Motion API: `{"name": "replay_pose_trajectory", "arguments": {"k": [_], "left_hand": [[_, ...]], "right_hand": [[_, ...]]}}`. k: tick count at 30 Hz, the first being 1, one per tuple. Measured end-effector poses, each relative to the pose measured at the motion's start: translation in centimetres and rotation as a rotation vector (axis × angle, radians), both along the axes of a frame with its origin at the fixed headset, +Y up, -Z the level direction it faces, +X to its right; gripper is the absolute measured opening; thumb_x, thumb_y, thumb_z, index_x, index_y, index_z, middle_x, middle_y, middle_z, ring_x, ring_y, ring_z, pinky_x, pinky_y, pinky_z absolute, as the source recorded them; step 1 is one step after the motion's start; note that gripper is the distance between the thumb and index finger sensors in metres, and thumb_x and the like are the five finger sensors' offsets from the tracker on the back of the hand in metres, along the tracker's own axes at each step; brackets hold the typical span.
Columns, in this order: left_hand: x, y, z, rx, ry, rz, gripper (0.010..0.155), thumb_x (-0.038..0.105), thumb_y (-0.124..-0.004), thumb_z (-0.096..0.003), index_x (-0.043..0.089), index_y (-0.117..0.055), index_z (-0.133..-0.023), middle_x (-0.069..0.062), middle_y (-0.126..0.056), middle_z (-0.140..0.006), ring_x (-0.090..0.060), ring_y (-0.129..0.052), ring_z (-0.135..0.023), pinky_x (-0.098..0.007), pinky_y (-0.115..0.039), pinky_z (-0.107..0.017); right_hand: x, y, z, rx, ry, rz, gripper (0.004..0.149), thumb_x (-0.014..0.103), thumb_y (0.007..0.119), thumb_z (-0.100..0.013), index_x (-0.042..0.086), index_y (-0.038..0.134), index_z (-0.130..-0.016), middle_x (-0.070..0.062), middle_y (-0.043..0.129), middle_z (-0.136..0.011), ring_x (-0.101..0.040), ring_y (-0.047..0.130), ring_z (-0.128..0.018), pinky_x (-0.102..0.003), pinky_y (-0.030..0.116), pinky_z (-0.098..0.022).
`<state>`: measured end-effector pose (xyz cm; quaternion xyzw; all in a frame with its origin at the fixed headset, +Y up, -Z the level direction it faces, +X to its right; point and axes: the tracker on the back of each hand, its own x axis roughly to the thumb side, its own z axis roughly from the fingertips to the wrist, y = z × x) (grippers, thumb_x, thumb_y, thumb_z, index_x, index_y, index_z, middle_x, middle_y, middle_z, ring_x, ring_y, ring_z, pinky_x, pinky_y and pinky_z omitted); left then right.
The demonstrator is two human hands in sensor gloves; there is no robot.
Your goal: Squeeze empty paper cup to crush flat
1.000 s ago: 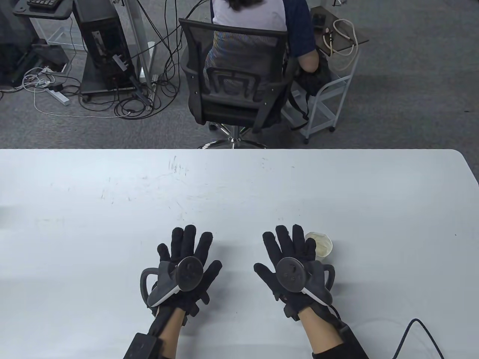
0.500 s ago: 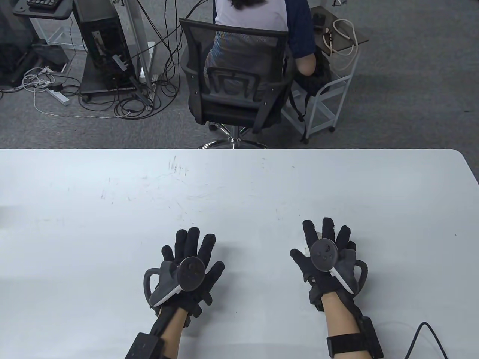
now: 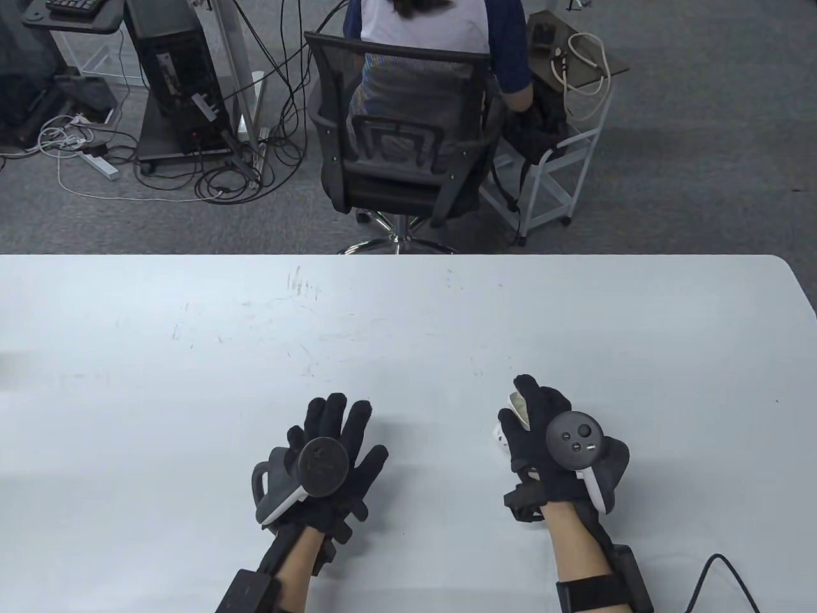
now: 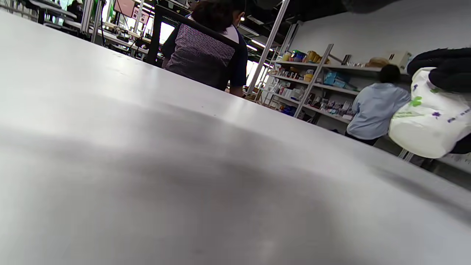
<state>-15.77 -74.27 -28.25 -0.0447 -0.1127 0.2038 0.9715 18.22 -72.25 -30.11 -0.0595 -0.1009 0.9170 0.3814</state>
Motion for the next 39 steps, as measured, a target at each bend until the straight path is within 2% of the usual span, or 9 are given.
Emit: {"name": "replay_pose_trajectory", "arguments": {"k": [12,18,21,24,28,31,35,37,39], "left_hand": [[3.2,-1.1,0.8,-0.241,-0.166,0.672,0.082,0.077,-0.041,-0.0602,0.035,-0.002,-0.118,-0.007,0.002,-0.125,-0.035,-0.001,-0.114,-0.066,-0.032,-0.081],[4.7,-1.5,1.3,-0.326,-0.267,0.912,0.084,0.079,-0.036,-0.0589,0.038,0.013,-0.113,0.001,0.015,-0.122,-0.029,0.011,-0.113,-0.064,-0.025,-0.084],[4.7,-1.2,1.4,-0.320,-0.304,1.009,0.083,0.080,-0.034,-0.0583,0.040,0.019,-0.109,0.005,0.021,-0.120,-0.026,0.017,-0.112,-0.063,-0.021,-0.085],[4.4,-0.8,1.3,-0.301,-0.340,1.003,0.083,0.080,-0.032,-0.0574,0.041,0.021,-0.107,0.008,0.024,-0.118,-0.024,0.023,-0.110,-0.064,-0.017,-0.084],[5.4,-0.6,1.7,-0.334,-0.442,1.040,0.083,0.083,-0.027,-0.0536,0.044,0.028,-0.102,0.012,0.036,-0.111,-0.019,0.038,-0.100,-0.066,0.000,-0.077],[5.7,-0.4,1.7,-0.340,-0.516,1.103,0.081,0.084,-0.025,-0.0527,0.046,0.030,-0.100,0.017,0.041,-0.106,-0.015,0.045,-0.094,-0.068,0.008,-0.072],[5.7,-0.3,1.4,-0.351,-0.542,1.049,0.081,0.083,-0.024,-0.0526,0.046,0.030,-0.099,0.014,0.041,-0.106,-0.018,0.044,-0.093,-0.070,0.005,-0.072],[5.5,-0.2,1.0,-0.352,-0.499,0.992,0.080,0.083,-0.027,-0.0529,0.047,0.025,-0.102,0.012,0.033,-0.113,-0.020,0.038,-0.097,-0.072,-0.001,-0.073],[4.8,0.0,0.8,-0.303,-0.429,0.846,0.079,0.081,-0.030,-0.0543,0.046,0.020,-0.105,0.005,0.024,-0.118,-0.027,0.030,-0.101,-0.074,-0.010,-0.074]], "right_hand": [[-5.5,-1.1,1.9,-0.049,0.195,-0.628,0.064,0.056,0.078,-0.048,0.038,0.053,-0.104,-0.011,0.057,-0.105,-0.039,0.077,-0.082,-0.054,0.072,-0.057],[-8.8,-1.9,2.9,-0.082,0.297,-0.732,0.066,0.055,0.077,-0.048,0.035,0.051,-0.105,-0.011,0.055,-0.106,-0.039,0.076,-0.084,-0.054,0.071,-0.058],[-10.4,-2.4,3.1,-0.116,0.402,-0.714,0.071,0.056,0.072,-0.049,0.031,0.041,-0.108,-0.010,0.043,-0.112,-0.044,0.068,-0.090,-0.057,0.067,-0.060],[-11.9,-2.8,3.3,-0.171,0.610,-0.720,0.078,0.063,0.060,-0.049,0.032,0.021,-0.109,-0.006,0.020,-0.117,-0.051,0.035,-0.102,-0.063,0.055,-0.066],[-14.1,-3.2,3.8,-0.251,0.878,-0.790,0.076,0.067,0.043,-0.048,0.037,-0.005,-0.100,-0.001,-0.010,-0.110,-0.045,-0.007,-0.095,-0.066,0.028,-0.069],[-14.4,-2.5,3.9,-0.280,0.939,-0.766,0.072,0.062,0.043,-0.048,0.042,-0.006,-0.097,0.002,-0.013,-0.108,-0.040,-0.011,-0.093,-0.063,0.021,-0.069],[-14.0,-2.3,4.1,-0.256,0.855,-0.736,0.069,0.058,0.045,-0.050,0.045,-0.002,-0.099,-0.001,-0.008,-0.111,-0.042,-0.002,-0.097,-0.062,0.029,-0.070],[-13.2,-2.0,4.1,-0.171,0.715,-0.698,0.067,0.055,0.051,-0.051,0.045,0.013,-0.105,-0.010,0.013,-0.115,-0.048,0.028,-0.103,-0.063,0.051,-0.068],[-12.2,-1.4,3.6,-0.060,0.608,-0.582,0.066,0.052,0.061,-0.050,0.038,0.032,-0.108,-0.018,0.042,-0.113,-0.050,0.063,-0.093,-0.054,0.069,-0.061]]}}
